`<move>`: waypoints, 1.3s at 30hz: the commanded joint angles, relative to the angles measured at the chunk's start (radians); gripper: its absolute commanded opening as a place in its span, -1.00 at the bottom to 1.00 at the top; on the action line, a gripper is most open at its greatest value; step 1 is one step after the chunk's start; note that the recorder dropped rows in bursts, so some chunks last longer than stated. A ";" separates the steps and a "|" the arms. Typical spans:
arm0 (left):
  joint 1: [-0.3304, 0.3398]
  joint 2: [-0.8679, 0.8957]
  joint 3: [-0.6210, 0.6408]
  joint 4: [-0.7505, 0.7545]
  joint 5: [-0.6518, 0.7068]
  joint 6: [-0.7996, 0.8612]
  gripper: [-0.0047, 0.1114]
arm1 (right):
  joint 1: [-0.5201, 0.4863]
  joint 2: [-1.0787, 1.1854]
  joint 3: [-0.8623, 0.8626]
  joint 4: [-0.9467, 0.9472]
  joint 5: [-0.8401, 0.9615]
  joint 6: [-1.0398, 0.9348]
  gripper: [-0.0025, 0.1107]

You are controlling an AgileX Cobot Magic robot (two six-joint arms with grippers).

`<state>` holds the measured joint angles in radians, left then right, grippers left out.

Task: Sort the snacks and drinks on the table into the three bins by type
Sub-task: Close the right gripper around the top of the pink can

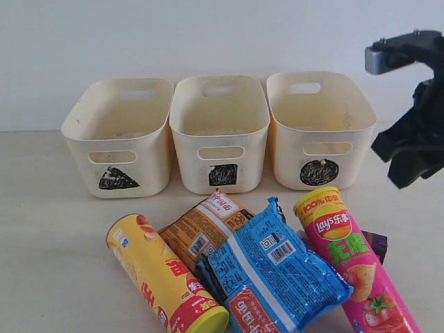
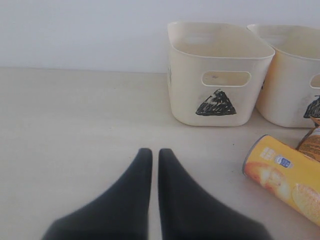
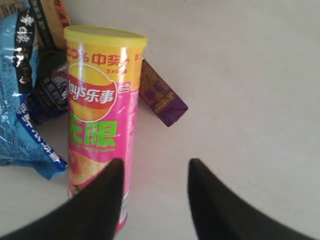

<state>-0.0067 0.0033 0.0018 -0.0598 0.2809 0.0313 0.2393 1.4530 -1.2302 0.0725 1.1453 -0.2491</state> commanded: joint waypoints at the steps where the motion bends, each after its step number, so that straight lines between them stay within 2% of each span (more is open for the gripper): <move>1: -0.003 -0.003 -0.002 -0.003 -0.010 0.002 -0.85 | 0.003 -0.003 0.106 0.087 -0.140 -0.048 0.30; 2: -0.003 -0.003 -0.002 -0.003 -0.010 0.002 -0.85 | 0.003 -0.003 0.123 0.107 -0.172 -0.070 0.41; 4: -0.003 -0.003 -0.002 -0.003 -0.010 0.002 -0.85 | 0.003 -0.003 0.161 0.146 -0.239 -0.110 0.48; 9: -0.003 -0.003 -0.002 -0.003 -0.010 0.002 -0.85 | 0.003 0.025 0.212 0.166 -0.351 -0.122 0.47; 18: -0.003 -0.003 -0.002 -0.003 -0.010 0.002 -0.85 | 0.003 0.135 0.212 0.316 -0.387 -0.194 0.47; 27: -0.003 -0.003 -0.002 -0.003 -0.010 0.002 -0.85 | 0.003 0.237 0.212 0.368 -0.440 -0.220 0.47; 33: -0.003 -0.003 -0.002 -0.003 -0.010 0.002 -0.85 | 0.003 0.271 0.212 0.479 -0.463 -0.310 0.47; 35: -0.003 -0.003 -0.002 -0.003 -0.010 0.002 -0.85 | 0.003 0.273 0.212 0.479 -0.463 -0.310 0.42; 38: -0.003 -0.003 -0.002 -0.003 -0.010 0.002 -0.85 | 0.003 0.273 0.212 0.479 -0.463 -0.310 0.15; 39: -0.003 -0.003 -0.002 -0.003 -0.010 0.002 -0.85 | 0.003 0.273 0.212 0.479 -0.463 -0.310 -0.12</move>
<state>-0.0067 0.0033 0.0018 -0.0598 0.2809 0.0313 0.2393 1.7243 -1.0235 0.5470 0.6875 -0.5493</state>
